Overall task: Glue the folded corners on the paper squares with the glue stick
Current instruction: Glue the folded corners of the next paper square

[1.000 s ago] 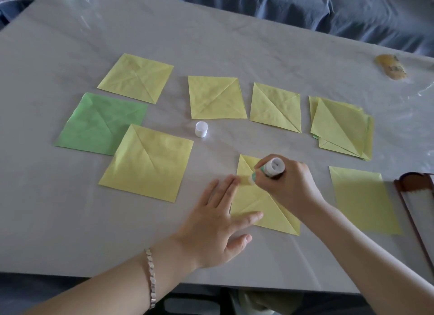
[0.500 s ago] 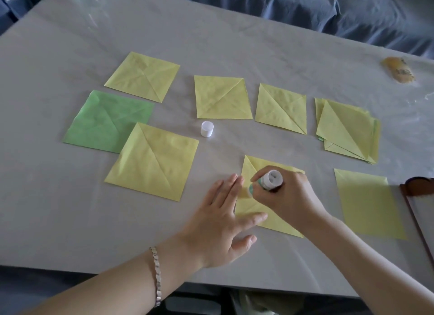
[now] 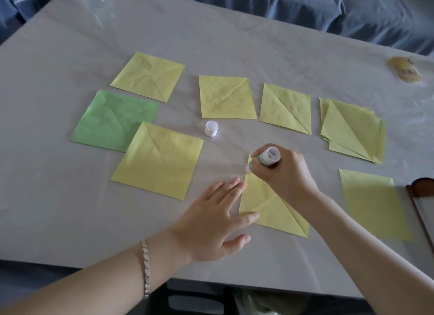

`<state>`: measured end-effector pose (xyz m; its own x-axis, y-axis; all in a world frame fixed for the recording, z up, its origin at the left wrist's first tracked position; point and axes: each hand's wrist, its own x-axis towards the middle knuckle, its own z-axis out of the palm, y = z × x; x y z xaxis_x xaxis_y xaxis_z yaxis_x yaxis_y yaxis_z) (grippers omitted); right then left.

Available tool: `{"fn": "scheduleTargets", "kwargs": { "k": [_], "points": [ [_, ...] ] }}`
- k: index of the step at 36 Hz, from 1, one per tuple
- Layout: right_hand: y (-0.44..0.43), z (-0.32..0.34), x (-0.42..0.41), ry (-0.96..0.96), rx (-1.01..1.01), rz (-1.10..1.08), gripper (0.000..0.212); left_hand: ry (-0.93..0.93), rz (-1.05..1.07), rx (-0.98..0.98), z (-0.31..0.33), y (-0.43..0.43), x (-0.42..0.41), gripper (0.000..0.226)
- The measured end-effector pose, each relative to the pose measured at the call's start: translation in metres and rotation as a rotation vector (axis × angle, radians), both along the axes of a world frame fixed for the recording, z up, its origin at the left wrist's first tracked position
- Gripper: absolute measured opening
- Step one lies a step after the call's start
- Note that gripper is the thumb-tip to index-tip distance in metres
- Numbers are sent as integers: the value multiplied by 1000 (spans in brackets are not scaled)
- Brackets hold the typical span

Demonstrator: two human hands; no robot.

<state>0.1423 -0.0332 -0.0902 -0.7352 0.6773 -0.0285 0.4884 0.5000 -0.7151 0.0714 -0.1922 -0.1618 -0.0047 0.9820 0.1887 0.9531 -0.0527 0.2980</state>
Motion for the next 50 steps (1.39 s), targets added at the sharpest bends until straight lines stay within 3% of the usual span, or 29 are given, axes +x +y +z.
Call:
{"fn": "scheduleTargets", "kwargs": {
  "k": [7,14,19,28,42,50],
  "points": [
    [-16,1,19,1,-90,9,12,-15,31,41,-3,0,-1,34],
    [-29,1,31,-30,-156,4,17,-143,119,217,-5,0,-5,23],
    [-36,-1,40,-31,-176,11,19,-236,264,79,2,3,-3,43],
    [-46,-1,52,-26,-168,52,31,-115,377,-84,4,7,9,47],
    [-20,2,43,10,-161,-87,19,-101,420,-97,4,9,18,46],
    [-38,0,65,-74,-167,57,23,-69,465,-136,4,11,27,54]
  ]
}}
